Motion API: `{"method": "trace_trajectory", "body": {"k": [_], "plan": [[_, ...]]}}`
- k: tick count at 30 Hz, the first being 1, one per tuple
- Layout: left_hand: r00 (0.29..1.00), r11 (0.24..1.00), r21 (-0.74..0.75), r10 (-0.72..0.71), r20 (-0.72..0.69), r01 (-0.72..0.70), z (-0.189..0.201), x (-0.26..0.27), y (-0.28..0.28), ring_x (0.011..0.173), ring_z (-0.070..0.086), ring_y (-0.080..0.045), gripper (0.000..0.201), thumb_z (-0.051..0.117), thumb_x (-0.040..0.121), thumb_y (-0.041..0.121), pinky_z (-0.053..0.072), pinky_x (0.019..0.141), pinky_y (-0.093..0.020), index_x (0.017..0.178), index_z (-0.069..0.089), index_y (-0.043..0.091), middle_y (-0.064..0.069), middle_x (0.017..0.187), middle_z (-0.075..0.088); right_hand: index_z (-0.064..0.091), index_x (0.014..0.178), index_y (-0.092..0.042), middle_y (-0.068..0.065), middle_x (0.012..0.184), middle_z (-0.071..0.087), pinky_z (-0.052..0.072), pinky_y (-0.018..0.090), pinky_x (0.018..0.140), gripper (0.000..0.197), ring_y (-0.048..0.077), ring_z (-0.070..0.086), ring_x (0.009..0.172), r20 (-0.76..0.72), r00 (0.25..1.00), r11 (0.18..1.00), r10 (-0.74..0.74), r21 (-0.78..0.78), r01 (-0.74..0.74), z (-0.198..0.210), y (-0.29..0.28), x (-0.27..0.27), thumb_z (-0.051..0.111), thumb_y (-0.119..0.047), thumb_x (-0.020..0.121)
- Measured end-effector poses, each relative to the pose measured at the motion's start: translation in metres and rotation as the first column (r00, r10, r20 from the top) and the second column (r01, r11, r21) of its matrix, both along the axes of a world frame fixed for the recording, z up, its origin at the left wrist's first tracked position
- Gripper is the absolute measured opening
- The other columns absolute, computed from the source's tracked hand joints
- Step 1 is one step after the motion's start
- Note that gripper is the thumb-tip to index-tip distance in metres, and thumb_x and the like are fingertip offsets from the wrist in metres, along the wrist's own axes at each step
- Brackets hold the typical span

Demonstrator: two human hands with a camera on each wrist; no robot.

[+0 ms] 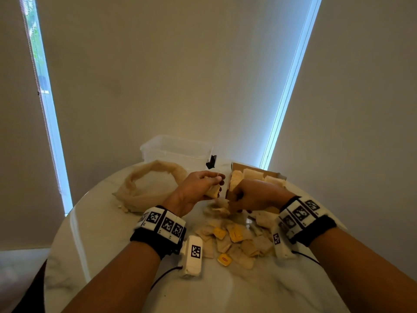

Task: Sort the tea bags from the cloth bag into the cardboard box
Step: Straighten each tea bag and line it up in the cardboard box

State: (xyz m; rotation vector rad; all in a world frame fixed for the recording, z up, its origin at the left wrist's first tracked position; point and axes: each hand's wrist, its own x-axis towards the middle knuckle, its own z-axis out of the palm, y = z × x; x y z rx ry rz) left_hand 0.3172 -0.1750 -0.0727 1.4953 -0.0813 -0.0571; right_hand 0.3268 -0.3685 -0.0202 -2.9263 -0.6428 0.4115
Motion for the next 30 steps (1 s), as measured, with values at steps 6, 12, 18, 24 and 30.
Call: {"method": "trace_trajectory", "body": {"k": [6,12,18,24,30], "plan": [[0.992,0.98,0.15,-0.127,-0.009,0.127,0.0,-0.004,-0.003,0.115,0.072,-0.019,0.034,0.073,0.094,0.051,0.058,0.103,-0.047,0.119,0.078,0.028,0.005,0.116,0.079,0.081,0.102,-0.019,0.004,0.09,0.076,0.052,0.028,0.076,0.026,0.014,0.065,0.078,-0.165,0.979,0.822,-0.116,0.537,0.188,-0.005,-0.044,-0.008,0.068,-0.041,0.101],[0.974,0.963,0.148,-0.227,-0.019,0.227,0.005,-0.013,-0.007,0.115,0.072,-0.022,0.055,0.067,0.091,0.069,0.059,0.101,-0.044,0.118,0.079,0.022,0.003,0.122,0.077,0.079,0.106,-0.009,0.007,0.095,0.078,0.052,0.034,0.078,0.032,0.019,0.068,0.084,-0.309,0.944,0.626,-0.113,0.715,0.31,-0.032,-0.052,-0.008,0.065,-0.038,0.102],[0.987,0.974,0.167,-0.159,0.011,0.155,0.0,-0.012,-0.004,0.102,0.078,-0.026,0.036,0.08,0.092,0.038,0.062,0.096,-0.047,0.118,0.077,0.013,-0.009,0.108,0.08,0.078,0.101,-0.013,0.001,0.089,0.077,0.051,0.025,0.07,0.028,0.011,0.067,0.075,-0.407,0.912,0.608,-0.054,0.711,0.353,-0.036,-0.055,-0.009,0.062,-0.036,0.106],[0.997,0.988,0.138,-0.076,0.006,0.075,0.002,-0.01,-0.005,0.092,0.079,-0.024,0.024,0.076,0.097,0.028,0.066,0.085,-0.042,0.116,0.077,0.014,-0.011,0.1,0.08,0.076,0.107,-0.01,0.006,0.093,0.076,0.051,0.025,0.07,0.035,0.014,0.067,0.08,-0.457,0.889,0.581,-0.033,0.714,0.389,-0.041,-0.054,-0.007,0.058,-0.039,0.108],[0.995,0.967,0.239,-0.101,0.025,0.092,0.007,-0.013,-0.001,0.095,0.078,-0.027,0.016,0.067,0.103,0.03,0.066,0.083,-0.041,0.115,0.078,0.028,-0.007,0.11,0.078,0.074,0.118,-0.002,0.009,0.098,0.078,0.054,0.025,0.073,0.045,0.013,0.072,0.081,-0.459,0.888,0.53,-0.023,0.747,0.4,-0.044,-0.057,-0.008,0.056,-0.042,0.108]]}}
